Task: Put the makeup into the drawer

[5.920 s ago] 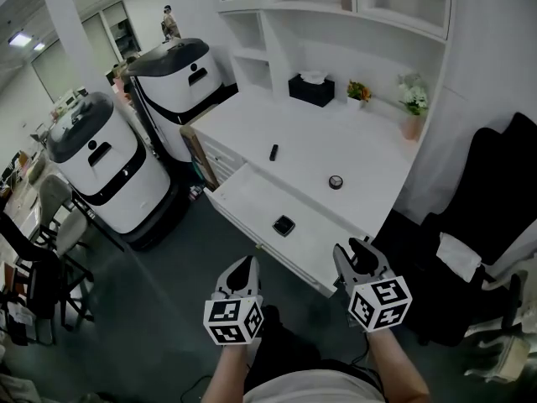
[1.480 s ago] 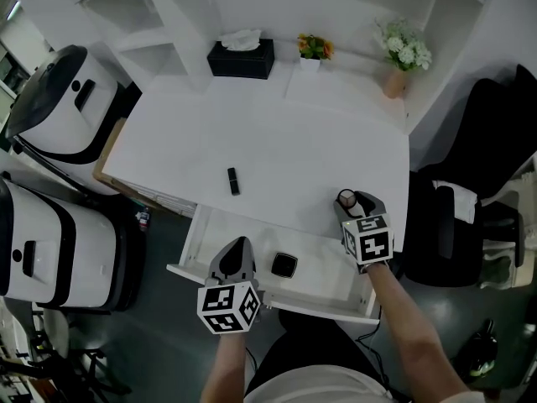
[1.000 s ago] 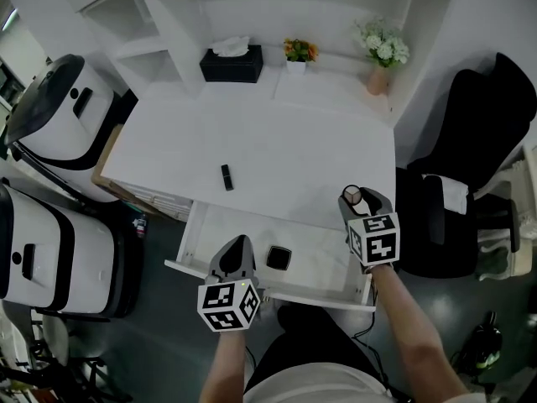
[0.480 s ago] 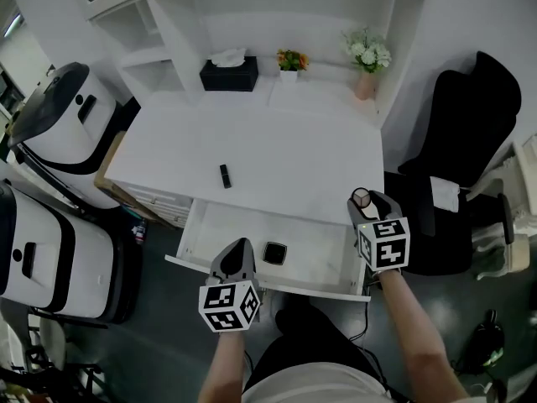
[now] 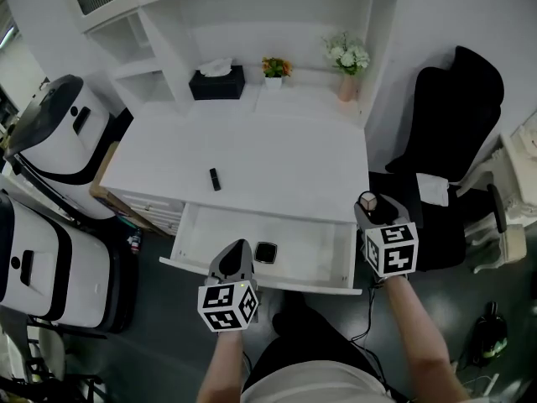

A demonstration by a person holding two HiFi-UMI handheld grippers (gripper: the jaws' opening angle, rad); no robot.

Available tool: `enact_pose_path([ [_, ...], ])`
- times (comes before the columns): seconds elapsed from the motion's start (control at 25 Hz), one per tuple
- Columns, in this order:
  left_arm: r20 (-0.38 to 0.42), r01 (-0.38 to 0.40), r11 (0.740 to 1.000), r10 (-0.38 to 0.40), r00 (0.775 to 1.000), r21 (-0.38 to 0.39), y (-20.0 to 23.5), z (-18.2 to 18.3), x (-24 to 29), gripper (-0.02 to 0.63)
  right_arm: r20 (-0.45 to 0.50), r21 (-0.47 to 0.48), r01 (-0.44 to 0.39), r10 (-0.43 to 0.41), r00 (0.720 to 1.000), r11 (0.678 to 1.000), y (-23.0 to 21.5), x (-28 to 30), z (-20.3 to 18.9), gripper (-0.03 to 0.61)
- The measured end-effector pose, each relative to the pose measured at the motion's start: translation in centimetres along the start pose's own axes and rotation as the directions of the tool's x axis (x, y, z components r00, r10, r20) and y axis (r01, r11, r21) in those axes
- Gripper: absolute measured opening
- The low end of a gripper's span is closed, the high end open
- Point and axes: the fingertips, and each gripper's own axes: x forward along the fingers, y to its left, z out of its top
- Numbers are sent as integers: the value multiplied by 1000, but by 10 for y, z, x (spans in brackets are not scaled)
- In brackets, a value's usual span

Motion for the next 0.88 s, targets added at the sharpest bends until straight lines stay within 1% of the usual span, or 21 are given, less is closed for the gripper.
enact_pose_path([
  [0.2,16,32,999,-32,999,-4,-15,3,0,-2,28,20,-17,16,999,1000,8,-29,11,212],
  [0.4,39,37,999,-37,999,-2,-21,10,-8,-2,73,27,-75,73,995,997,33,-55,31,210],
  [0.64,63,-24,999,26,998,-28,2,12,-29,-2,128,-14,-186,186,974,982,83,-71,66,212],
  [0.88,87,-112,992,117,989,-66,31,10,-55,-2,165,-58,-313,319,933,948,138,-74,93,212],
])
